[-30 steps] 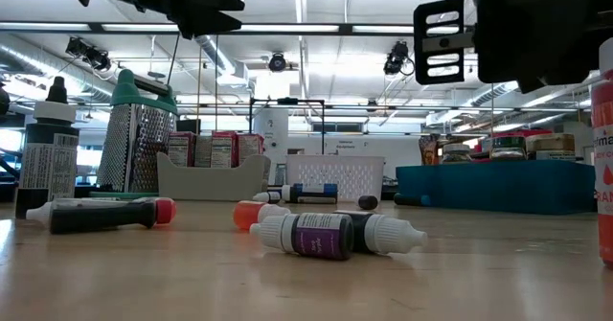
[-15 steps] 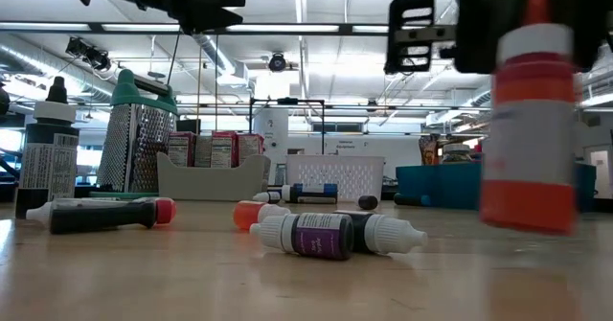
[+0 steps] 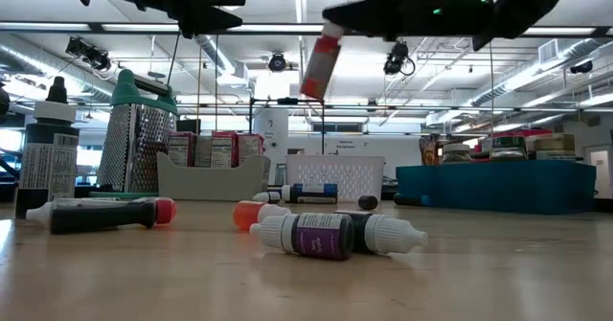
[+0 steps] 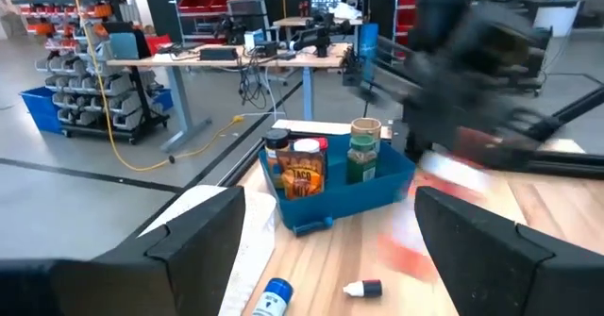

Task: Pick & Place Kitchen Items
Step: Put the large orange food coloring bottle into the white bin

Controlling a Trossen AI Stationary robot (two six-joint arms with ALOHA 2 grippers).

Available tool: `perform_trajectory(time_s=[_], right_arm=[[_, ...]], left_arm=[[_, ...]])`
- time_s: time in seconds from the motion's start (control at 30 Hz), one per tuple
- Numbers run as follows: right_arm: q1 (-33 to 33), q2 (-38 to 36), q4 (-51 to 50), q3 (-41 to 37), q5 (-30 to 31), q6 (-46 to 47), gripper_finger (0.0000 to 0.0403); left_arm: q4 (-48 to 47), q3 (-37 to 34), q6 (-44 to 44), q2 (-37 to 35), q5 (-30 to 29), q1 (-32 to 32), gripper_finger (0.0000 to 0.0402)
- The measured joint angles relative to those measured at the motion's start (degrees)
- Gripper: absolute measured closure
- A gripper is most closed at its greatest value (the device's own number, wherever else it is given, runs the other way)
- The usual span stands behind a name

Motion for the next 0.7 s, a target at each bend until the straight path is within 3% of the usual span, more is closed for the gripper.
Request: perform_trajectory(time_s=[0.07,0.13,0.23,0.4,0.7], right_arm=[[-3.5,-0.1,3.9,0.0,12.5,2.1,0.0359],[-7.4,0.8,7.5,0.0,20.7,7.4,0.0358],[-13.0,2.8,9.0,0.0,27.0,17.1,0.0358],[-21.0,7.1,9.7,0.0,27.2,21.3,0.0358],[-27.9,17.4,9.9,2.9,27.3,26.4,0.0358]], left_arm=[[0.0,0.0,-0.7,0.0,0.0,0.0,0.0085],[0.1,0.0,0.0,0.0,0.0,0.0,0.0085],[0.2,0.0,1.1,0.0,-0.2,0.0,0.0085],[1.3,0.0,1.0,0.0,-0.3,0.0,0.0085],[2.7,0.0,1.1,0.0,-0.2,0.0,0.0085]])
